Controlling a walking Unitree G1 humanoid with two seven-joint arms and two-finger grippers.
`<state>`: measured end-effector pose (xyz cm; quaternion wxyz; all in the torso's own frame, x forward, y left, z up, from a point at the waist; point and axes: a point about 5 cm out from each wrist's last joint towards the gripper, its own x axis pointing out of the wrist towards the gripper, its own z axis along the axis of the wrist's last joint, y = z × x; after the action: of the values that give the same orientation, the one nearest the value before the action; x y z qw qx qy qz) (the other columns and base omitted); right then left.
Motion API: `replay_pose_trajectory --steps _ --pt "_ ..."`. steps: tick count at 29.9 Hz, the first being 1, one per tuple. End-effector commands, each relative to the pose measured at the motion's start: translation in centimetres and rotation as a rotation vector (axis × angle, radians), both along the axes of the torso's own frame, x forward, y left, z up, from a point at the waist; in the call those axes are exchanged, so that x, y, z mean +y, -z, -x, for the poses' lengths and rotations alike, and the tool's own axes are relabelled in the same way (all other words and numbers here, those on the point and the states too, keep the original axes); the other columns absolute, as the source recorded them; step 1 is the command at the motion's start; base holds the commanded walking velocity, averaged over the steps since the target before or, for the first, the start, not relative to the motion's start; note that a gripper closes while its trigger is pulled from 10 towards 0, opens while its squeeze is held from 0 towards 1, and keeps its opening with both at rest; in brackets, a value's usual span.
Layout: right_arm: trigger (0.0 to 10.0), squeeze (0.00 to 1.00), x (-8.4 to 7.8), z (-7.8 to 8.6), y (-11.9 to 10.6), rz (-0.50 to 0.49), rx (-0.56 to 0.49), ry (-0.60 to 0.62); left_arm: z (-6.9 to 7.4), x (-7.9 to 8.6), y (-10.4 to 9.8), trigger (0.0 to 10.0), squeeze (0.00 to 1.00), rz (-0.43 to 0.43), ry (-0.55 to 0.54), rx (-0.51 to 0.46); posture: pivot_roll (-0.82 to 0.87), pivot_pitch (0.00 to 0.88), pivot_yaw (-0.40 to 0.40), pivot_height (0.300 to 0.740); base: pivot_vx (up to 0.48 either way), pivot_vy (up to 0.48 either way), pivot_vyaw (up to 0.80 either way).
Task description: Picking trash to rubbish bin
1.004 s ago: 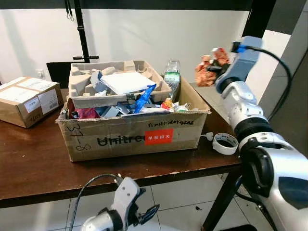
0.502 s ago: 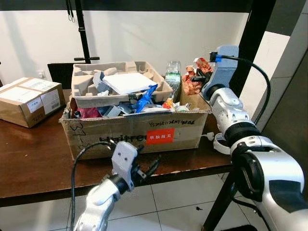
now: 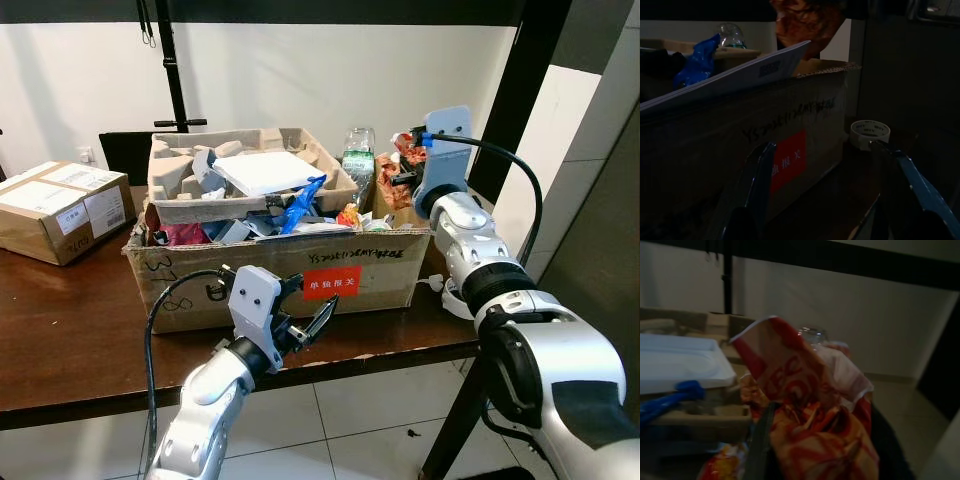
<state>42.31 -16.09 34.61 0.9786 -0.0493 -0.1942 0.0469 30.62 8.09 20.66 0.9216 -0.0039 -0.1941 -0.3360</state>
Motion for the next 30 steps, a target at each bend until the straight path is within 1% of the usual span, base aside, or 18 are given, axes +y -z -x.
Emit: replay_pose_trajectory --steps 1,4,7,11,14,15,16,17,20,21,22,23,24,26,27,28,29,30 --pt "10.0 1.00 -0.1 -0.2 1.2 -0.056 0.045 -0.032 0.3 -0.4 0.3 10.0 0.00 0.021 0.010 0.019 -0.08 0.123 0.003 0.740 0.000 0.000 0.00" --pt "10.0 1.00 0.4 -0.2 1.1 -0.115 0.064 -0.111 0.3 -0.4 0.3 10.0 0.00 0.024 0.010 0.024 -0.08 0.123 0.003 0.740 0.000 0.000 0.00" --pt "10.0 1.00 1.0 -0.2 1.1 -0.112 0.071 -0.166 0.4 -0.4 0.2 10.0 0.00 0.025 0.012 0.027 -0.08 0.119 0.005 0.740 0.000 0.000 0.00" --pt "10.0 1.00 1.3 -0.2 1.2 -0.085 0.076 -0.175 0.4 -0.5 0.2 10.0 0.00 0.025 0.015 0.030 -0.08 0.119 0.005 0.740 0.000 0.000 0.00" --pt "10.0 1.00 1.2 -0.2 1.2 -0.085 0.075 -0.166 0.4 -0.5 0.1 10.0 0.00 0.025 0.017 0.031 -0.08 0.119 0.004 0.740 0.000 0.000 0.00" --pt "10.0 0.89 1.0 -0.2 1.0 -0.108 0.062 -0.160 0.4 -0.5 0.1 10.0 0.00 0.026 0.016 0.031 -0.08 0.119 0.004 0.740 0.000 0.000 0.00" --pt "10.0 0.89 0.8 -0.1 0.8 -0.125 0.053 -0.156 0.4 -0.5 0.1 10.0 0.00 0.026 0.016 0.031 -0.08 0.119 0.004 0.740 0.000 0.000 0.00" --pt "10.0 0.27 0.1 0.0 0.1 -0.190 0.006 -0.133 0.4 -0.5 0.1 10.0 0.00 0.033 0.014 0.035 -0.08 0.121 0.001 0.740 0.000 0.000 0.00" --pt "10.0 0.27 -0.5 0.2 -0.4 -0.231 -0.025 -0.114 0.3 -0.4 0.1 10.0 0.00 0.039 0.014 0.039 -0.08 0.121 0.001 0.740 0.000 0.000 0.00" --pt "10.0 0.00 -3.6 0.6 -1.3 -0.300 -0.093 0.060 0.4 -0.2 0.4 10.0 0.00 0.031 0.017 0.056 -0.08 0.121 -0.004 0.740 0.000 0.000 0.00" --pt "10.0 0.00 -5.0 0.9 -1.4 -0.310 -0.113 0.143 0.4 -0.2 0.6 10.0 0.00 0.023 0.020 0.064 -0.08 0.121 -0.006 0.740 0.000 0.000 0.00" --pt "10.0 0.00 -5.0 0.9 -1.4 -0.310 -0.113 0.143 0.4 -0.2 0.6 10.0 0.00 0.023 0.020 0.064 -0.08 0.121 -0.006 0.740 0.000 0.000 0.00" --pt "10.0 0.00 -5.8 1.1 -1.5 -0.313 -0.123 0.193 0.4 -0.1 0.7 10.0 0.00 0.019 0.023 0.070 -0.08 0.121 -0.006 0.740 0.000 0.000 0.00" --pt "10.0 0.00 -7.8 1.3 -0.3 -0.202 -0.076 0.346 0.8 0.0 1.7 10.0 0.00 -0.040 0.076 0.096 -0.08 0.123 -0.007 0.740 0.000 0.000 0.00" --pt "10.0 0.00 -7.8 1.3 -0.3 -0.202 -0.076 0.346 0.8 0.0 1.7 10.0 0.00 -0.040 0.076 0.096 -0.08 0.123 -0.007 0.740 0.000 0.000 0.00" --pt "10.0 0.00 -9.1 1.6 0.7 -0.126 -0.049 0.430 1.1 0.2 2.5 10.0 0.00 -0.078 0.109 0.121 -0.08 0.125 -0.004 0.740 0.000 0.000 0.00" --pt "10.0 0.00 -10.9 2.1 2.1 -0.033 -0.016 0.529 1.6 0.5 3.7 10.0 0.00 -0.134 0.147 0.155 -0.08 0.126 -0.003 0.740 0.000 0.000 0.00" --pt "10.0 0.00 -10.9 2.1 2.1 -0.033 -0.016 0.529 1.6 0.5 3.7 10.0 0.00 -0.134 0.147 0.155 -0.08 0.126 -0.003 0.740 0.000 0.000 0.00"
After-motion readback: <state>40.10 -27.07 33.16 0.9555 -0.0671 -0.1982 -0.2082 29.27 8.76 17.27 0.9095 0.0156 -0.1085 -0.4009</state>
